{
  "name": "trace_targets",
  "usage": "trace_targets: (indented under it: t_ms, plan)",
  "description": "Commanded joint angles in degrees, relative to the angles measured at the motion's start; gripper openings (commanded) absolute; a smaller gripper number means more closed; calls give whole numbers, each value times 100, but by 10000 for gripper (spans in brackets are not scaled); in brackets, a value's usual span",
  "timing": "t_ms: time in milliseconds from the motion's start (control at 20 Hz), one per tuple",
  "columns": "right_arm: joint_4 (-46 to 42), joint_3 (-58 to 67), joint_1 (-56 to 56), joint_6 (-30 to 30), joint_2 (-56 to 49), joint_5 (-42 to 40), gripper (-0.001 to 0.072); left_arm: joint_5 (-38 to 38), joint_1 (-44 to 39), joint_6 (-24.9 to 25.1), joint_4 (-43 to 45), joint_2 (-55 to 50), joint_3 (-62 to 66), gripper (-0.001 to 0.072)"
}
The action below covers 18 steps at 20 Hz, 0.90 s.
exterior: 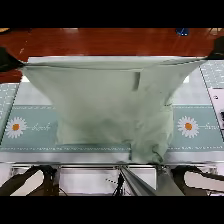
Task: Fold the shirts.
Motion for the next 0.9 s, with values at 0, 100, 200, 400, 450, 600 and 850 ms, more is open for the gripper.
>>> trace_targets:
  t_ms: [0, 100, 200, 400, 450, 600, 850]
  plan:
    - [-79, -15, 339, 205, -901, -1370, 22, 688, -28, 227, -98, -1191, -136, 27]
    - [37, -15, 334, 516, -1246, -2031, 23, 1305, -39, 280, -101, -1602, -136, 28]
    - [133, -15, 334, 599, -1545, -2465, 22, 1971, -74, 409, -129, -1917, -136, 28]
    - [793, -15, 339, 743, -2031, -2970, 23, 3134, -225, 407, -343, -2452, -136, 28]
    - [846, -15, 339, 925, -2162, -2922, 23, 3259, -291, 407, -428, -2601, -136, 28]
    - [774, -15, 339, 1019, -2424, -2710, 22, 3357, -474, 409, -446, -3060, -136, 28]
    - [369, -13, 339, 1003, -2444, -2076, 23, 3139, -428, 398, -313, -3309, -118, 28]
